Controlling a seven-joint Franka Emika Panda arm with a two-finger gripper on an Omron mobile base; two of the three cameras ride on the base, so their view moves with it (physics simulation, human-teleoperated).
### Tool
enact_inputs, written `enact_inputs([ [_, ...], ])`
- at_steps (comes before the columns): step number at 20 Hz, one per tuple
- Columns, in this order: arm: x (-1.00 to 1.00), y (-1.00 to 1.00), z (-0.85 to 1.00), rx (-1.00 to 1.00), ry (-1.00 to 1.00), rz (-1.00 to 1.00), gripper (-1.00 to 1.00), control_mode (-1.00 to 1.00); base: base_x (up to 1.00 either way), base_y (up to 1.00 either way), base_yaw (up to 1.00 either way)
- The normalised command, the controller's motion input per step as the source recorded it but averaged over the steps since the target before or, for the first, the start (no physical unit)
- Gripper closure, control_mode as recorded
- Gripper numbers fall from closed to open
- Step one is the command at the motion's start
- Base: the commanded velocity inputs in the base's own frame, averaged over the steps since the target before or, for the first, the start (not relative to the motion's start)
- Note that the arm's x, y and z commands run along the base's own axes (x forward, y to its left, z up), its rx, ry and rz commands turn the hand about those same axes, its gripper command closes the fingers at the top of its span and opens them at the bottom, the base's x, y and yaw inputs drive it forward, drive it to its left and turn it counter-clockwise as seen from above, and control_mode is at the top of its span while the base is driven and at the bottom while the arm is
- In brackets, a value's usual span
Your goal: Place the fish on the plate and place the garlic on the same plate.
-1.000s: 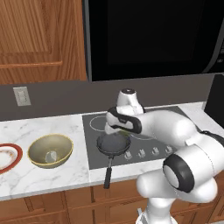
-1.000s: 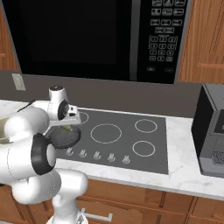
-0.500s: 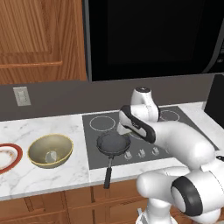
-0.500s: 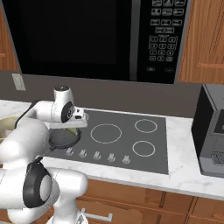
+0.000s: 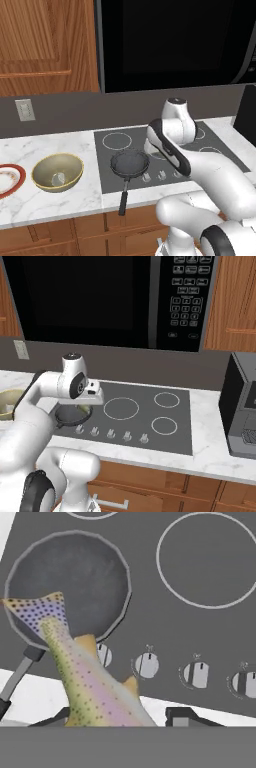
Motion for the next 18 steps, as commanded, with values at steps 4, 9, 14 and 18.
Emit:
enact_inputs([
  [4,-0.49,-0.42,0.1,0.0,0.01,-0.11,1.0,-1.0,0.0,0.0,0.0],
  [9,-0.49,-0.44,0.05,0.0,0.0,-0.09,1.0,-1.0,0.0,0.0,0.0],
  [14,-0.25,-0.26,0.08,0.0,0.0,-0.05,1.0,-1.0,0.0,0.0,0.0],
  [18,-0.06,-0.06,0.14,0.0,0.02,-0.06,1.0,-1.0,0.0,0.0,0.0],
])
